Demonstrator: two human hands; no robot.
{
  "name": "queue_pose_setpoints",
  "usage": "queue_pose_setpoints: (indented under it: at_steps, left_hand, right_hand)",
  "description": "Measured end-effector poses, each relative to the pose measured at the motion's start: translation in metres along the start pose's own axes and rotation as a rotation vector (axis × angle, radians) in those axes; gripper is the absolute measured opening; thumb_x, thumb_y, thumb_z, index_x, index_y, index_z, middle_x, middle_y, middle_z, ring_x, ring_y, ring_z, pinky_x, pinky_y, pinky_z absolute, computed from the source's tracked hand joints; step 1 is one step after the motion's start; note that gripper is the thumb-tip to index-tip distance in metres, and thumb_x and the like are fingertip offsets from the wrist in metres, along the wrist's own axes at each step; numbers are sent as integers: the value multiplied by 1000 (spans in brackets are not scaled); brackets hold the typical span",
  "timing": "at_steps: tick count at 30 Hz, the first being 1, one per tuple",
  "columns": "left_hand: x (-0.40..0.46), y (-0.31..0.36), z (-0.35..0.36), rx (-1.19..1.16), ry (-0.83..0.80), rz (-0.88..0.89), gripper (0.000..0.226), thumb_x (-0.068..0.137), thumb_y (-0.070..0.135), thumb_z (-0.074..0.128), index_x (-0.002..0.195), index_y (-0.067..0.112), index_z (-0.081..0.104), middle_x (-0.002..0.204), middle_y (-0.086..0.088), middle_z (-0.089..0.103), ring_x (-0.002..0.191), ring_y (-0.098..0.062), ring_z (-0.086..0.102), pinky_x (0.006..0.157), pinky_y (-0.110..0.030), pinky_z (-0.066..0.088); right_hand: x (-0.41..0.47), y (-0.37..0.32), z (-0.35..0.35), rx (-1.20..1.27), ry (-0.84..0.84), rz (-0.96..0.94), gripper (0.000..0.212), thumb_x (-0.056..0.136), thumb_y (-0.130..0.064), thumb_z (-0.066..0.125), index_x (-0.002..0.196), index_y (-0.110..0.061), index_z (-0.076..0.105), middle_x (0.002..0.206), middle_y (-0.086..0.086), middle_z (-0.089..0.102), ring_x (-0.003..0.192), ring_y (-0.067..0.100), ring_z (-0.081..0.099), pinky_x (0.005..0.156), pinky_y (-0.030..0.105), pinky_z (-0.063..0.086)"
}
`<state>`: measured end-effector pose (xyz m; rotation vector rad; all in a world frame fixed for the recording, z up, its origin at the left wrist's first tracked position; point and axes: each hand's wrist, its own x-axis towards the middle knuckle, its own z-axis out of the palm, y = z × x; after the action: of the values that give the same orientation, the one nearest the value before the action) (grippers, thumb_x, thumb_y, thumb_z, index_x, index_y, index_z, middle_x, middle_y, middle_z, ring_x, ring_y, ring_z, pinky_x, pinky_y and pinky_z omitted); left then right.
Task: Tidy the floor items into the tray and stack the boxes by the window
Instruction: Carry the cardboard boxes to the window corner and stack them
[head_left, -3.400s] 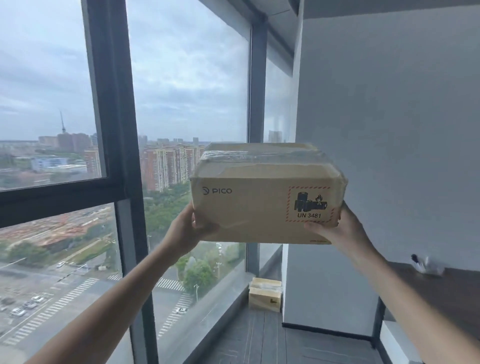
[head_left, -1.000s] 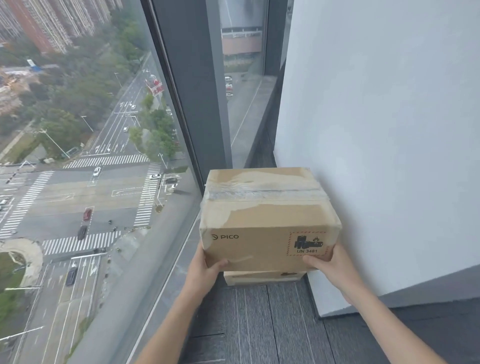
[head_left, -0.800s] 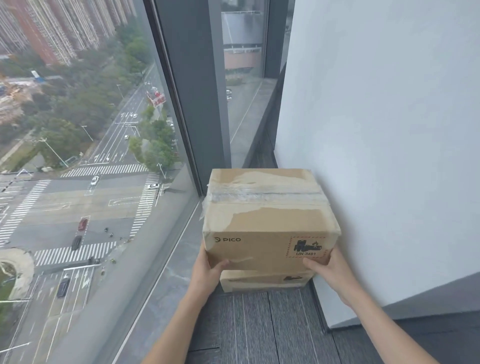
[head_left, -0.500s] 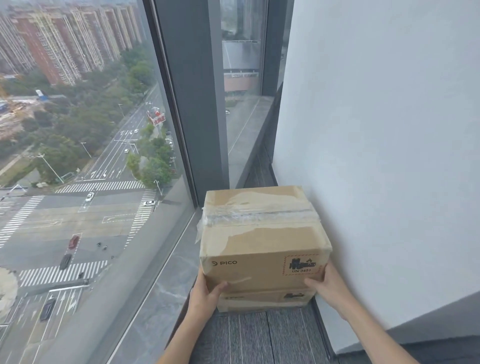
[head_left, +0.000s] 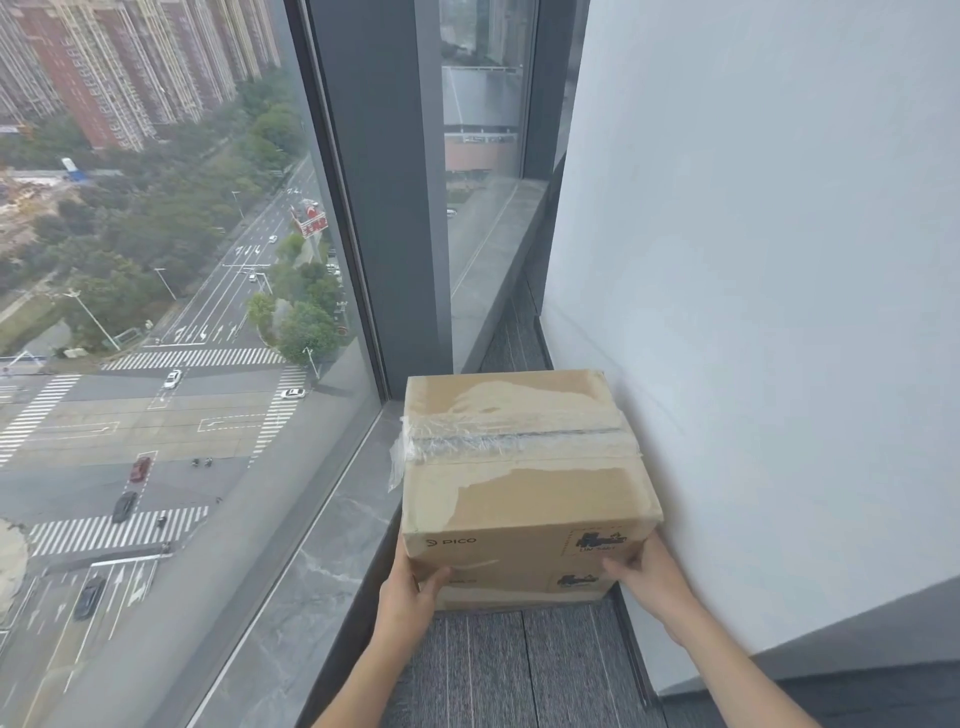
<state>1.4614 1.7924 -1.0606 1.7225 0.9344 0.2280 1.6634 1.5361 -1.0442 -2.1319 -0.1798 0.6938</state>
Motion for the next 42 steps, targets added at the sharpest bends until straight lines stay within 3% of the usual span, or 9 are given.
queue_pose_setpoints:
  at_steps: [14,19,24,28,30,33,36,39,42]
  left_hand:
    - [5,0,2,-9,-4,-23,66,88,19,69,145,29,37,113,16,64,105,-10,62,92,-36,51]
    - [2,-1,4,-23,4,-36,65,89,20,69,144,30,37,114,16,64,106,-11,62,90,-36,52]
    - [1,5,2,-9,-5,-82,65,87,25,71,142,34,39,115,16,64,111,-15,62,93,-38,51]
    - [-12,19,-5,102,-73,-152,87,88,29,69,154,36,12,135,7,57,126,-22,53,97,-38,48]
    - [-28,35,-11,212,-124,-267,94,91,32,65,157,23,-1,151,-5,42,135,-28,44,100,-37,44]
    - [-59,77,-24,406,-259,-360,75,93,29,61,153,10,20,151,-10,41,126,-27,50,92,-30,47]
    - [-92,131,-43,566,-424,-277,63,92,29,58,149,18,32,138,-9,53,97,-19,60,76,-28,50]
    - [-124,194,-64,724,-502,-179,60,92,32,55,147,20,34,125,-8,61,93,-21,64,82,-37,55]
    - [-158,265,-82,831,-576,-133,60,93,31,55,147,20,33,116,-10,65,92,-23,65,79,-37,55]
  right_hand:
    - [-7,-6,3,-46,35,26,34,89,-18,70,116,-13,49,96,-9,58,105,21,60,72,23,43]
    - [-4,-6,5,-78,11,94,65,91,-25,67,140,0,33,123,11,61,115,25,58,89,29,45]
    - [-7,-11,4,-101,-15,113,69,94,-27,63,145,-1,25,126,10,58,117,27,57,94,31,45]
    - [-25,-21,1,-71,-43,107,67,93,-23,63,147,-14,24,138,5,54,124,25,54,102,33,43]
    - [-50,-38,-2,-93,-94,98,68,94,-18,62,150,-17,23,146,4,48,131,23,48,102,28,38]
    - [-95,-73,-17,-157,-189,134,67,97,-19,59,153,-15,22,153,4,39,140,24,38,105,29,34]
    - [-133,-110,-39,-267,-271,180,68,97,-29,57,154,-18,22,158,2,32,139,25,39,104,33,38]
    - [-170,-161,-64,-363,-305,160,69,97,-32,55,155,-18,21,158,4,33,122,24,53,89,29,49]
    - [-208,-215,-94,-429,-328,117,69,95,-35,54,154,-14,25,155,7,38,129,24,51,99,32,45]
